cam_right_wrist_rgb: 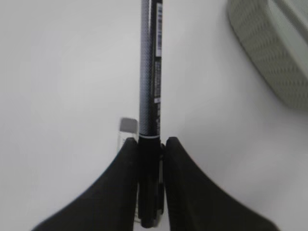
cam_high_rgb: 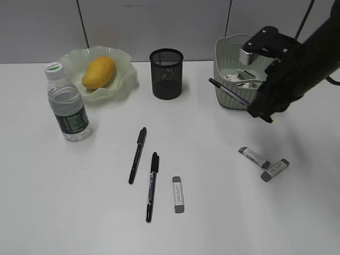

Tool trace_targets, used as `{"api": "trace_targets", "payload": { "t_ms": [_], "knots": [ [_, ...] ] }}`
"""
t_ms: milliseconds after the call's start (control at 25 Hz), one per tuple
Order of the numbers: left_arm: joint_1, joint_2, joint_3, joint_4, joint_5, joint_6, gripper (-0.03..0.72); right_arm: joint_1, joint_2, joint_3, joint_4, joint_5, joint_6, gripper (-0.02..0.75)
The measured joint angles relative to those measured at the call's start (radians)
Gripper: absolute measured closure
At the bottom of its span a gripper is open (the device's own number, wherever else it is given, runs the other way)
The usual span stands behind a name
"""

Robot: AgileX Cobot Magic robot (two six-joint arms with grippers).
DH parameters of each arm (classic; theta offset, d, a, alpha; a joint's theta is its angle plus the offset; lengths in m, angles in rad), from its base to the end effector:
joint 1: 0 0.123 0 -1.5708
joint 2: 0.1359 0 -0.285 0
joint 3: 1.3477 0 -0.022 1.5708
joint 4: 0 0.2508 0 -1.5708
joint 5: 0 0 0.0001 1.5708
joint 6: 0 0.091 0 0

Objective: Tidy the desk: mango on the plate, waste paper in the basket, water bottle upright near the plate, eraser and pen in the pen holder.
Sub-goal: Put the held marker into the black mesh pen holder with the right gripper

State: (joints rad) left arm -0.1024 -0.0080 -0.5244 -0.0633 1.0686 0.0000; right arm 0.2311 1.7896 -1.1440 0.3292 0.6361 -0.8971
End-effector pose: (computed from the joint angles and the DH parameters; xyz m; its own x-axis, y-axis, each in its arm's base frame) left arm -0.0099 -0.0041 0.2834 -0.4355 0.0141 -0.9001 0.1386 0.9890 -0.0515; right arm 0.3447 0.0991 0.1938 -0.5490 -0.7223 -0.4207 -0.7679 0.6346 -0.0875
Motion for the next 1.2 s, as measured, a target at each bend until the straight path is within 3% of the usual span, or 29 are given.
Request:
{"api": "trace_targets", "payload": {
  "t_ms": [280, 480, 600, 1000, 1120, 1200],
  "knots": [
    [0.000, 0.000, 0.000, 0.000, 0.000, 0.000, 0.144, 0.135, -0.034, -0.131, 0.162, 0.042, 0.192, 0.597],
    [0.000, 0.000, 0.000, -0.001, 0.000, 0.000, 0.144, 0.145, 0.022, -0.295, 0.333, 0.120, 0.532, 0.597],
    [0.000, 0.000, 0.000, -0.001, 0.000, 0.000, 0.144, 0.145, 0.065, -0.351, 0.508, 0.127, 0.644, 0.597],
    [0.000, 0.000, 0.000, -0.002, 0.000, 0.000, 0.144, 0.147, 0.172, -0.367, 1.253, 0.093, 0.961, 0.597],
    [0.000, 0.000, 0.000, -0.002, 0.000, 0.000, 0.144, 0.158, 0.191, -0.367, 1.422, 0.027, 1.008, 0.597],
    [0.000, 0.000, 0.000, -0.002, 0.000, 0.000, 0.144, 0.167, 0.198, -0.367, 1.465, -0.018, 1.096, 0.597]
  ]
}}
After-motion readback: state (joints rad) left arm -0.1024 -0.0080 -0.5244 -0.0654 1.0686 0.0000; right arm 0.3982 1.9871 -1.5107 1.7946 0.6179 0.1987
